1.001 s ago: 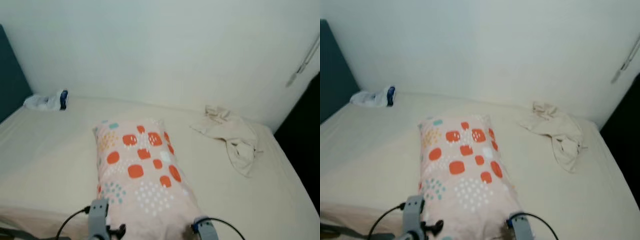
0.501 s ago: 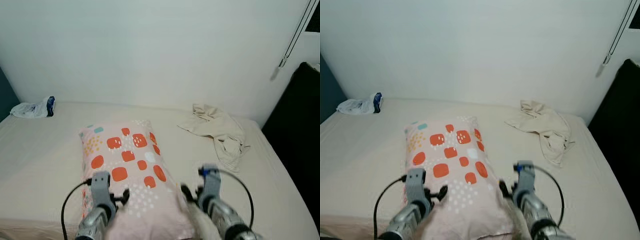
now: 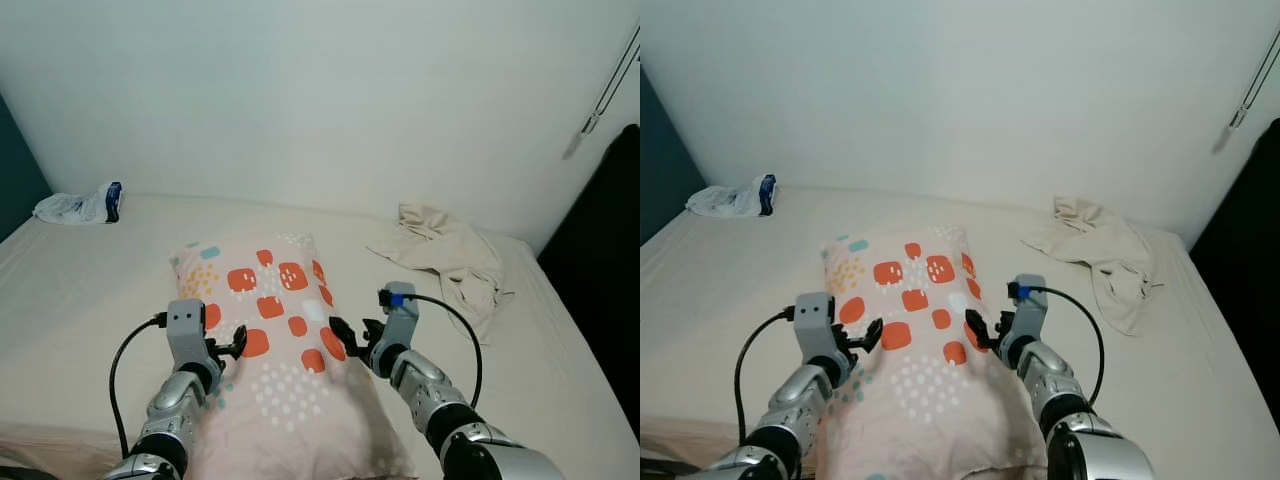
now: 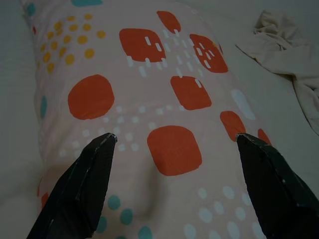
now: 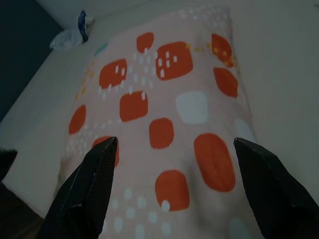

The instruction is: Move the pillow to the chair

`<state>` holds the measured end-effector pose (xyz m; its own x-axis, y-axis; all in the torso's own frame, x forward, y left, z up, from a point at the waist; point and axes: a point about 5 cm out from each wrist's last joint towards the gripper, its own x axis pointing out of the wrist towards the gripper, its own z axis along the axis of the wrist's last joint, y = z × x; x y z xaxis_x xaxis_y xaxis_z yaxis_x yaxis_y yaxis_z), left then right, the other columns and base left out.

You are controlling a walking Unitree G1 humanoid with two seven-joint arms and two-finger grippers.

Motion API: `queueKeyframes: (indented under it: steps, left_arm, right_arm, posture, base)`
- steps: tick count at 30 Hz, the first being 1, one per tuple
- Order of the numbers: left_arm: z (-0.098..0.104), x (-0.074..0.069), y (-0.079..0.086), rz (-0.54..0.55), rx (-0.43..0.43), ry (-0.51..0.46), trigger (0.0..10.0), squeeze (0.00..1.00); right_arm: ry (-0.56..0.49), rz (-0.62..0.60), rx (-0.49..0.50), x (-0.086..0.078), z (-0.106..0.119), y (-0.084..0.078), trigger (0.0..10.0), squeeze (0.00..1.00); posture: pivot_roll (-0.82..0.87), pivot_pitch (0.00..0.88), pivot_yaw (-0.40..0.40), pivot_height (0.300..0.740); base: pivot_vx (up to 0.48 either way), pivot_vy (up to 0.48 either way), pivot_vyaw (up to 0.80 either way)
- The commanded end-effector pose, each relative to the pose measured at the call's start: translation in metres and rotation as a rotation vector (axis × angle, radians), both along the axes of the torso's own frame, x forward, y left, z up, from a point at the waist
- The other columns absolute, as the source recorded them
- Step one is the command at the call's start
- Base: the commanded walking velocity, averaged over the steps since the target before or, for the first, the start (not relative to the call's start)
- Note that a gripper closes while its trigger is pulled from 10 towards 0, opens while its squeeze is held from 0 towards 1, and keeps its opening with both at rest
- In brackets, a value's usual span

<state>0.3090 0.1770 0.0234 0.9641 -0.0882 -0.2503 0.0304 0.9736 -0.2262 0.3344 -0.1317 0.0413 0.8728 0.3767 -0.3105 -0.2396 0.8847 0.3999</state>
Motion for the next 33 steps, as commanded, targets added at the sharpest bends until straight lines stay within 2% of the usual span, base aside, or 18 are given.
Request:
queueKeyframes:
  steps: [1,6,9,24,33]
  left_arm:
    - [-0.004,-0.004,0.000,-0.011,-0.003,0.013,10.0,0.00]
    - [-0.004,-0.003,-0.002,-0.020,-0.005,0.011,10.0,0.00]
    - [0.002,0.002,-0.009,-0.036,-0.009,-0.015,10.0,0.00]
    - [0.030,0.021,-0.028,-0.070,-0.062,-0.149,10.0,0.00]
    - [0.032,0.021,-0.040,-0.111,-0.045,-0.165,10.0,0.00]
  right_arm:
    - [-0.004,-0.019,0.042,0.004,0.005,-0.005,10.0,0.00]
    - [-0.038,-0.021,0.077,0.009,0.013,-0.010,10.0,0.00]
    - [-0.065,0.002,0.095,0.012,0.020,-0.009,10.0,0.00]
    - [-0.068,0.036,0.080,0.014,0.022,-0.005,10.0,0.00]
    - [-0.082,0.018,0.073,0.016,0.025,-0.010,10.0,0.00]
  posture:
    - [0.07,0.000,-0.027,0.724]
    - [0.06,0.000,-0.024,0.704]
    - [0.06,0.000,-0.023,0.684]
    - [0.07,0.000,-0.029,0.614]
    - [0.07,0.000,-0.023,0.574]
  base:
    - [0.000,0.000,0.00]
    - [0.000,0.000,0.00]
    - [0.000,0.000,0.00]
    - [0.000,0.000,0.00]
    - [0.000,0.000,0.00]
